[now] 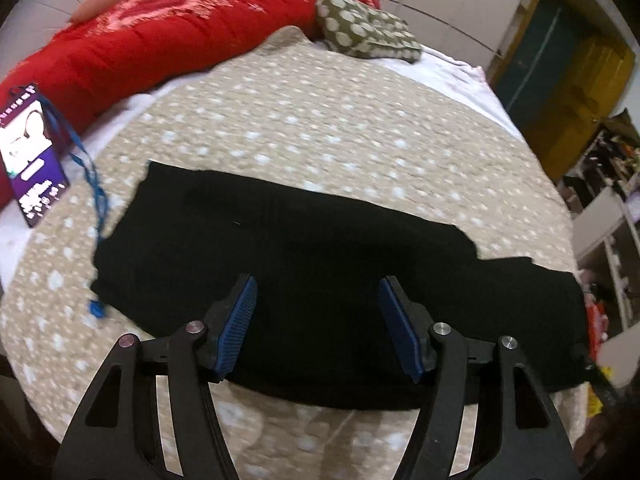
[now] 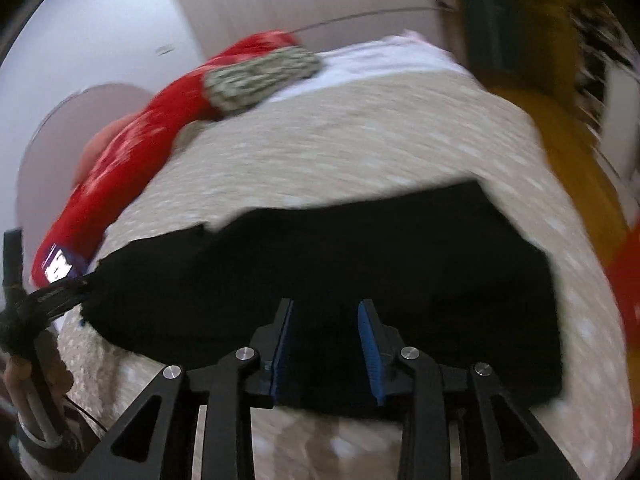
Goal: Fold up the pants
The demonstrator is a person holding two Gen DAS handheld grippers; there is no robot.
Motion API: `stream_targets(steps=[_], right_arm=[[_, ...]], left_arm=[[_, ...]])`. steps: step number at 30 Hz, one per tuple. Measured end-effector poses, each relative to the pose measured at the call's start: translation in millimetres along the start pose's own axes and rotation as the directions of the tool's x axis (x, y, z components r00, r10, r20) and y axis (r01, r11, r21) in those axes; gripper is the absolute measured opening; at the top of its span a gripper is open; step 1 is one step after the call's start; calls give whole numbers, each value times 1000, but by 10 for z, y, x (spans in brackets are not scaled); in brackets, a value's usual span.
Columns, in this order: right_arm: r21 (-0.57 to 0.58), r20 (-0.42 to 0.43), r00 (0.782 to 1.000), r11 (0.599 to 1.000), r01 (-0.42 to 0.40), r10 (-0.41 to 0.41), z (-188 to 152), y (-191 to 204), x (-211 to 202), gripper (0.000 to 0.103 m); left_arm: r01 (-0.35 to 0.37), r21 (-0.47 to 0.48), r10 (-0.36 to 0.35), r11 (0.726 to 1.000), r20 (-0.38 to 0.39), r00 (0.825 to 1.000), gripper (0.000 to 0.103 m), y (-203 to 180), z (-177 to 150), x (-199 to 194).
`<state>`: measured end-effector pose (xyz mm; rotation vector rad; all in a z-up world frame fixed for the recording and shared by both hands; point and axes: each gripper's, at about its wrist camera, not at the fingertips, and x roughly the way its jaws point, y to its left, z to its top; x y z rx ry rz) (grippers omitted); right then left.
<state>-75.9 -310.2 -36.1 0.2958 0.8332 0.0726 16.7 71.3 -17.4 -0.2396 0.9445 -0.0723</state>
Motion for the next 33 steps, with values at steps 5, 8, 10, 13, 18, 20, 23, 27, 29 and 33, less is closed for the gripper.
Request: stream_targets(steps=[5,8,10,13,18,20,23,27,29,33], right_arm=[[241,18,999,970,-30,26,-77,-590,26,37],[290,70,996,954,-75,57,-7,-667,98,37],[352,127,988,927,-129,89,43,-729,144,32],[368,135,987,921,-131,86,69,-736,115,5],[244,135,990,967,-76,43,-47,-550,-410,5],[215,119,992,974,-63,38,-105,-520,-478,5],[194,39,998,980,38,-46,-183,-542,-267,6],[259,-9,998,964,58,-58,-232,-678,-223,16],[228,-3,988,961,153,-157,-188,-687,-352,18],[213,48,993,973,93,-106,-85,-593,-585,18]], left_arm=[[5,1,-4,1000,-19,1000,64,-117,-48,-38],[-20,3,20,1000,-28,999,64,-104,-74,-47],[-26,-7,26,1000,-36,999,64,-70,-80,-52],[-35,-22,34,999,-40,999,64,-6,-75,-80],[-45,-34,44,998,-21,999,64,105,-64,-168],[-47,-37,46,998,-19,999,64,132,-77,-164],[-64,-39,63,997,-44,997,64,171,-104,-96],[-73,-47,71,996,-37,997,64,237,-111,-130],[-78,-53,77,996,-23,997,64,270,-88,-162],[-87,-85,86,993,-13,996,64,378,-32,-174]])
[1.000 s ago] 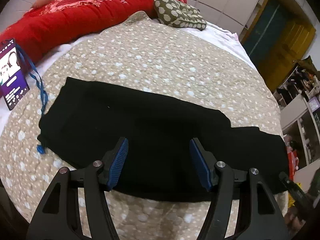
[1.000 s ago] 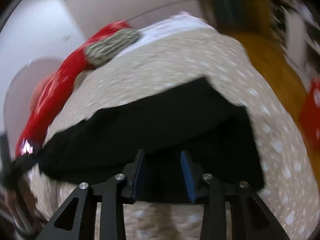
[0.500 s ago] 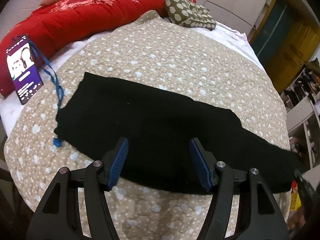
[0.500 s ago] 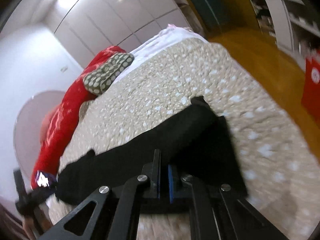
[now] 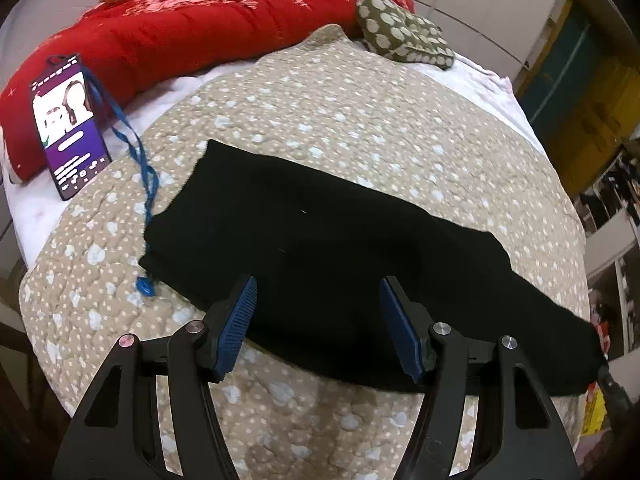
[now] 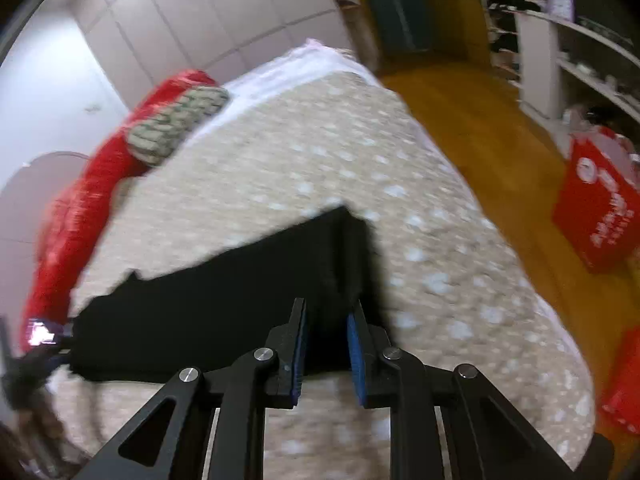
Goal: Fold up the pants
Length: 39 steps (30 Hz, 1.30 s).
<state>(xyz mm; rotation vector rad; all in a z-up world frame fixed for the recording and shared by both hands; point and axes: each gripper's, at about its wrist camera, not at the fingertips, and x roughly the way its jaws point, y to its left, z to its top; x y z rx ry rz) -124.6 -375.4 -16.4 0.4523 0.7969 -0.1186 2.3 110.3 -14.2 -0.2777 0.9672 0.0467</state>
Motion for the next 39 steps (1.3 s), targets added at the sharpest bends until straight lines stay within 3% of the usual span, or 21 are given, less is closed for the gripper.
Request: stream_targets(steps=[3,6,7,10,15,20,22,24,26,31,34,36,38,39], right_arm=[[-115,-10,996,990,-86,85,-31,401,27,18],[-233,-82,982,955,-186,171,-140,915,277,18],[-278,-115,970,931,-237,213,-183,1146,398,18],[-373,-155,955,881,-293,252,-260,1651,644,18],[-439,-260,908,797,-414,328,-243,2466,1142,18],[-507,-308,904,753,-419,296,-295,3115,1679,18],[-551,-305,925,750,-365,226,-347,3321,1943,18],[-590,-272,946,746,-309,176,-366,3450,2120,18],[-593,-253,952,750,-293,172,-327,3471,2164,18],[-570,-295,932,744,-348,210,-276,3342,1890,18],[-567,-324,904,707,-422,280,-400,3162,1510,18],[-582,-355,893,682,-442,276,-590,3104,1380,18],[-601,-376,896,674,-429,235,-822,3057,1386,18],[-629,-342,912,666,-401,227,-923,3041,1364,18]], left_arm=[[-26,-24,26,999,8,1000,64,100,49,10],[-61,-32,61,998,0,998,64,184,84,49],[-75,-30,75,997,-6,997,64,206,80,71],[-106,-25,105,994,-24,994,64,273,55,155],[-114,-35,112,993,-50,992,64,378,-8,261],[-103,-48,101,993,-53,993,68,426,-17,287],[-101,-45,98,994,-56,994,68,433,-15,313],[-99,-47,96,994,-55,994,70,437,-6,328],[-96,-46,93,994,-54,994,70,443,3,338],[-93,-53,91,994,-48,995,70,454,8,325],[-104,-48,101,993,-44,994,70,440,6,341],[-106,-49,105,993,-40,994,70,434,0,340],[-113,-45,111,993,-42,993,70,421,-3,331],[-119,-38,118,992,-36,992,70,408,-6,316]])
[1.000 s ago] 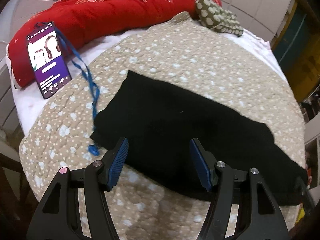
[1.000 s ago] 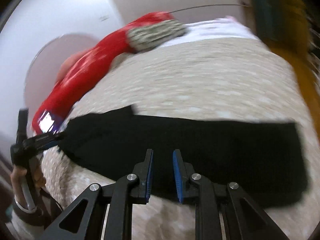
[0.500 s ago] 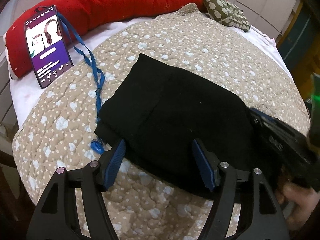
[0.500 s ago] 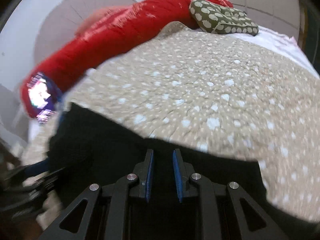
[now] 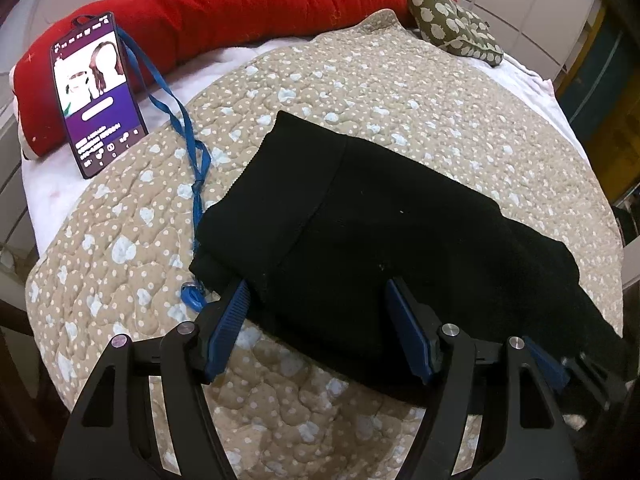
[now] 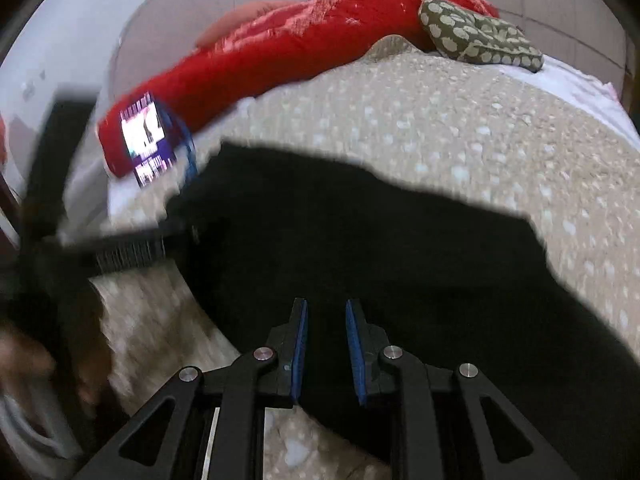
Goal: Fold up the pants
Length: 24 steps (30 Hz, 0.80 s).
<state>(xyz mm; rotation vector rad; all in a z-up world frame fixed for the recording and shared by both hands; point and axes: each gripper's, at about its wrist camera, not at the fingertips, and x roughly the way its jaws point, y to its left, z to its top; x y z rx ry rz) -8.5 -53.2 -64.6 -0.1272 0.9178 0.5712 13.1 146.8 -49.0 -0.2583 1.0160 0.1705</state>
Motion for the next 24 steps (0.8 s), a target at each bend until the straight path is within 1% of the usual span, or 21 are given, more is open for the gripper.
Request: stream_targets(steps=[1,3,5,6,9,11,13,14,15,18,21,24], right_arm=[[-30,27,999,999,27,-26,-53,62,-34,18],[-58,17,999,998,40,-39,-73,114,-116,18],[-27,29,999,1000,15,-14,-43,47,-263,18],[-9,40,999,1000,17,-16,-26,-4,-309,18],[41,73,995,997,70,-73,-52,-157,-446,18],[60,50,994,994,91,-94,-113,-239,-421,19],[80,-2,993,990,120,-120,-201,-311,-285,20],[86,-1,993,989,119,-119,-238,-327,-257,20],[92,17,993,989,117,-119,-261,-330,-285,20],[109,29,994,989,103,-107,-235,-366,-413,22],[123,59,988,983,134,-142,-271,-444,-548,23],[166,56,986,975,148,-159,-346,-586,-617,24]], left_arm=[[-9,8,8,1000,13,1000,70,-12,-13,-34],[-11,18,10,1000,31,999,70,-33,-41,-95],[-5,25,4,1000,41,999,70,-54,-58,-145],[-5,26,3,1000,49,999,70,-71,-65,-174],[0,43,-3,999,70,998,70,-148,-90,-248],[-3,65,-2,998,84,996,70,-212,-107,-285],[-1,73,-6,997,89,996,70,-265,-126,-305],[3,75,-10,997,88,996,70,-285,-134,-310],[9,77,-15,997,86,996,70,-308,-144,-315],[20,91,-28,996,86,996,70,-384,-168,-330],[35,104,-45,994,90,995,70,-463,-197,-327],[49,115,-58,992,77,995,70,-540,-228,-281]])
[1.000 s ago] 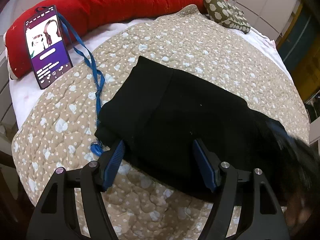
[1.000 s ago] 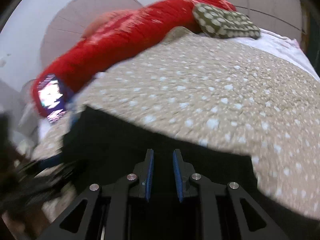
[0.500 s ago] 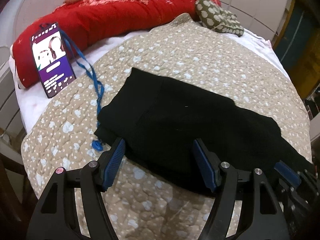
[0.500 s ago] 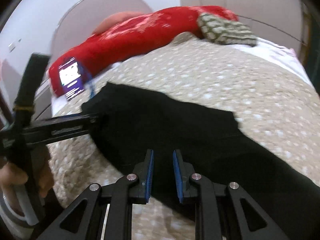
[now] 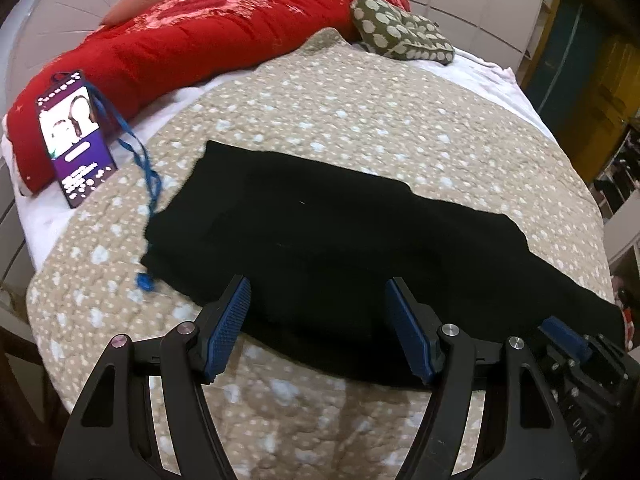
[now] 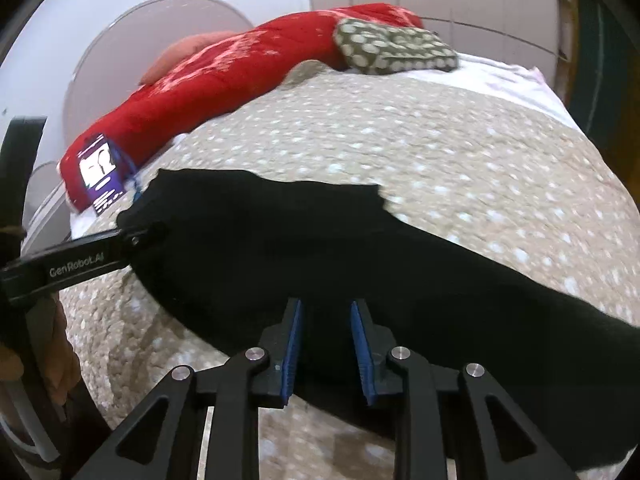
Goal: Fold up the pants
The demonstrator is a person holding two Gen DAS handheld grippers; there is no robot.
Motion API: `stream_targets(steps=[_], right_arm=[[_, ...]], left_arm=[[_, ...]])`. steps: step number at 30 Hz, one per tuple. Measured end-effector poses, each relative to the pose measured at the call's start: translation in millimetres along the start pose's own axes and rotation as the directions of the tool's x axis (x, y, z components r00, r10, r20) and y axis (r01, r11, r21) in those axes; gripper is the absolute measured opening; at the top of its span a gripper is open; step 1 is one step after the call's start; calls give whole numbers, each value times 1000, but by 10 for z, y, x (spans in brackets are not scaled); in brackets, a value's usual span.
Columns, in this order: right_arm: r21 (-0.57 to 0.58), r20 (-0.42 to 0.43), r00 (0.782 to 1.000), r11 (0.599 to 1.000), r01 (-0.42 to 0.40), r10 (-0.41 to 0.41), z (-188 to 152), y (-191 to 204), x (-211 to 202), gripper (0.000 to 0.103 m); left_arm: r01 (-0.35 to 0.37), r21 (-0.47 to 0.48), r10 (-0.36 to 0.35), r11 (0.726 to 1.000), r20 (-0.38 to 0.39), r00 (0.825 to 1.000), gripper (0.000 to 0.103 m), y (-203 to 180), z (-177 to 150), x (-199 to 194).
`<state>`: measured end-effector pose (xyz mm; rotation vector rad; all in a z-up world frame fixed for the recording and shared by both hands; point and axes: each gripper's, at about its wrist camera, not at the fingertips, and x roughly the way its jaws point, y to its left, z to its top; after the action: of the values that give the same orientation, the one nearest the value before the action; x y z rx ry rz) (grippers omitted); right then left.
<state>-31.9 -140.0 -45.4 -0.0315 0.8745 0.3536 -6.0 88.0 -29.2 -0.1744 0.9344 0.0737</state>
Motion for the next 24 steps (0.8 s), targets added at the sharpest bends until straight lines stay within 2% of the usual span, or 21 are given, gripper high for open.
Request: stream_targets(steps=[3,7,19,22,24], right_arm=[[43,-3,1000,999,30,-30,-50,-165,-21,24],[88,-8,1000,996,28,-28,-84,-329,-62,25],[82,-7,998,995,60,-59,-120,-375,-23,25],[90,-9,998,994,64,-64,-137,-399,-26,25],[92,-5,997,993,72,-72,-143,-419,-64,25]], left_arm=[[-19,20,19,1000,2,1000,70,-55,-24,26],[-20,25,20,999,5,1000,70,-70,-30,33],[-38,42,39,998,-22,999,71,-94,-89,170],[-61,67,61,996,-1,998,72,-140,-112,145],[-51,74,50,996,11,999,72,-174,-109,95]])
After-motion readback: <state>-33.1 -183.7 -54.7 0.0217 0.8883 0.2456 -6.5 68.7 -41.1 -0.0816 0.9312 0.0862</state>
